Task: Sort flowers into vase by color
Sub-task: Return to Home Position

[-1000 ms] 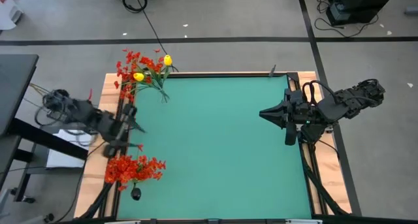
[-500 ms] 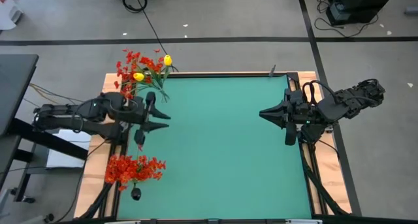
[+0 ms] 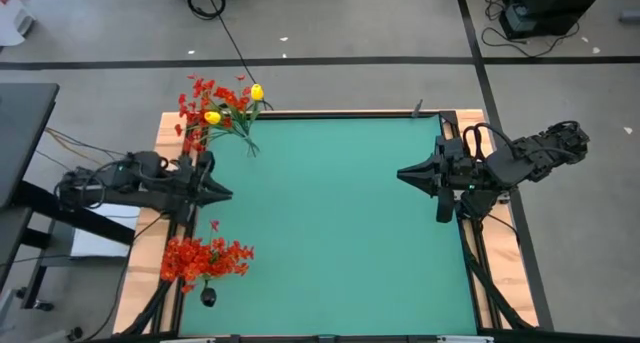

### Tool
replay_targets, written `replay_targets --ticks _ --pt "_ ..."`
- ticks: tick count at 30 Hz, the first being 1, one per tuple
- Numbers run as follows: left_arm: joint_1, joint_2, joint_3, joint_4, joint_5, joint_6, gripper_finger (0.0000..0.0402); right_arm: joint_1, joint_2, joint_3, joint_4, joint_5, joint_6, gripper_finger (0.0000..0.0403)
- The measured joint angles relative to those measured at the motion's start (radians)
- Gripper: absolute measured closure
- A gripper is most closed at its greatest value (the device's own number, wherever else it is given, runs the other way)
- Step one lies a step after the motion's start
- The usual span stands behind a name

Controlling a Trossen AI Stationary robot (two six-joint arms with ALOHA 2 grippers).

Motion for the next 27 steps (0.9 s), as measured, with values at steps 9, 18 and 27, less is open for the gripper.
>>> replay_targets --ticks 9,18,27 --pt "0.002 -0.192 -0.302 0.311 -0.051 0.017 0.0361 0.0 0.0 0.0 0.0 0.0 0.0 0.0361" --pt "0.002 -0.252 -0.48 0.534 -0.042 0.017 0.0361 0.0 0.0 0.0 0.001 0.0 0.0 0.0361" --pt "0.002 -0.251 -0.52 0.525 -0.039 0.009 0.0361 0.0 0.0 0.0 0.002 0.0 0.0 0.0361"
